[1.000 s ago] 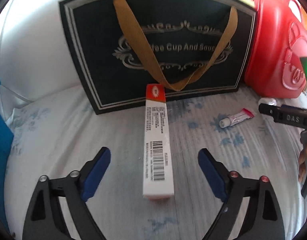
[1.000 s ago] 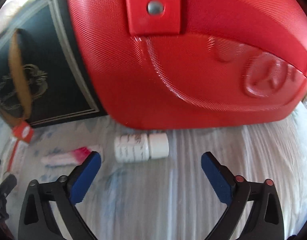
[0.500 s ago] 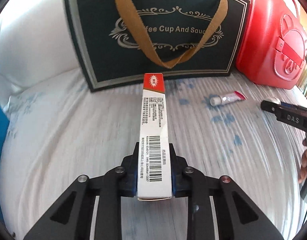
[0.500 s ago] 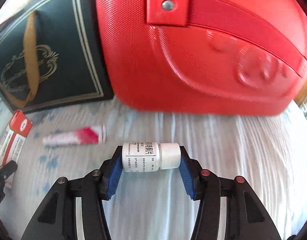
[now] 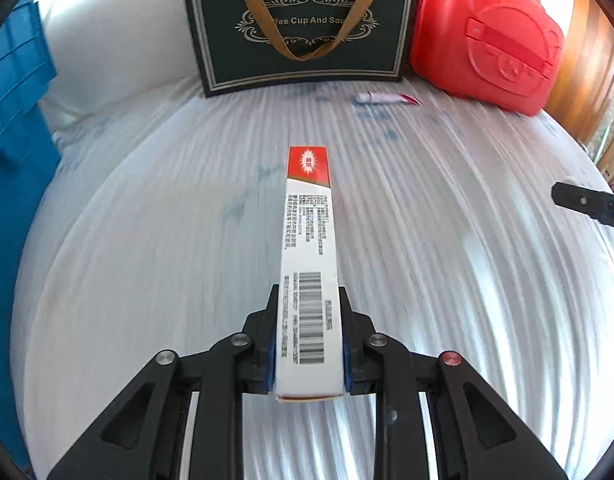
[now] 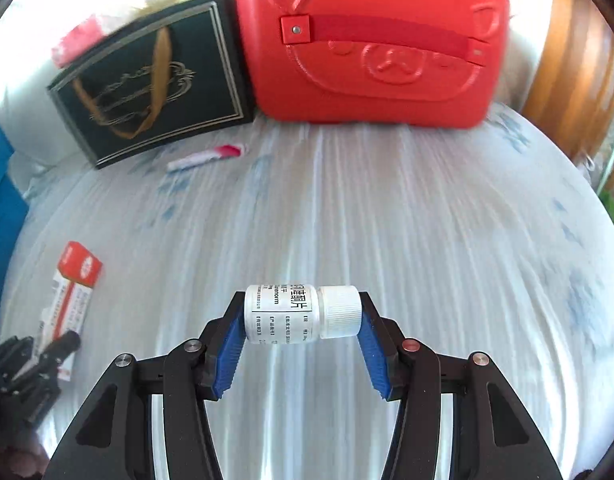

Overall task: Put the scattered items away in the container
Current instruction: 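Lift and carry the medicine box and white bottle with both tools to the crate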

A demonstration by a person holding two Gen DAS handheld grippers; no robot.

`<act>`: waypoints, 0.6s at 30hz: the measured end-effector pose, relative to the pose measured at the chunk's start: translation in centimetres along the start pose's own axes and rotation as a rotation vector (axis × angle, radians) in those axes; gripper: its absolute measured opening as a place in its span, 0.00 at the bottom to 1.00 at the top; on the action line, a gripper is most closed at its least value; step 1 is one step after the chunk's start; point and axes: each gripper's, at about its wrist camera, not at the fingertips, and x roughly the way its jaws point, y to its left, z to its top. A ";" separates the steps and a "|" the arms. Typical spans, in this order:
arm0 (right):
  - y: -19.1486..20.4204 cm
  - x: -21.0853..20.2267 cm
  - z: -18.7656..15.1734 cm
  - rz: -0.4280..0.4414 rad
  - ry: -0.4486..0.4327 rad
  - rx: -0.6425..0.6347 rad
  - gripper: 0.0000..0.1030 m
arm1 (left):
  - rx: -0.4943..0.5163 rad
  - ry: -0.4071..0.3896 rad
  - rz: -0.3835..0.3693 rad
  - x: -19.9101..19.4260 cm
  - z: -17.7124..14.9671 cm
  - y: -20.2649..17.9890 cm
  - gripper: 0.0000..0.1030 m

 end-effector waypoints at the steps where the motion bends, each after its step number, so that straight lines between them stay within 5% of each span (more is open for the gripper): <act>1: 0.5 -0.6 -0.6 0.004 0.010 0.004 0.50 | -0.001 0.002 -0.004 -1.1 -0.6 -0.2 0.22; 18: 4.2 -19.9 -7.1 0.029 0.021 0.054 0.50 | 0.068 -0.081 -0.055 -19.4 -1.1 -1.8 0.22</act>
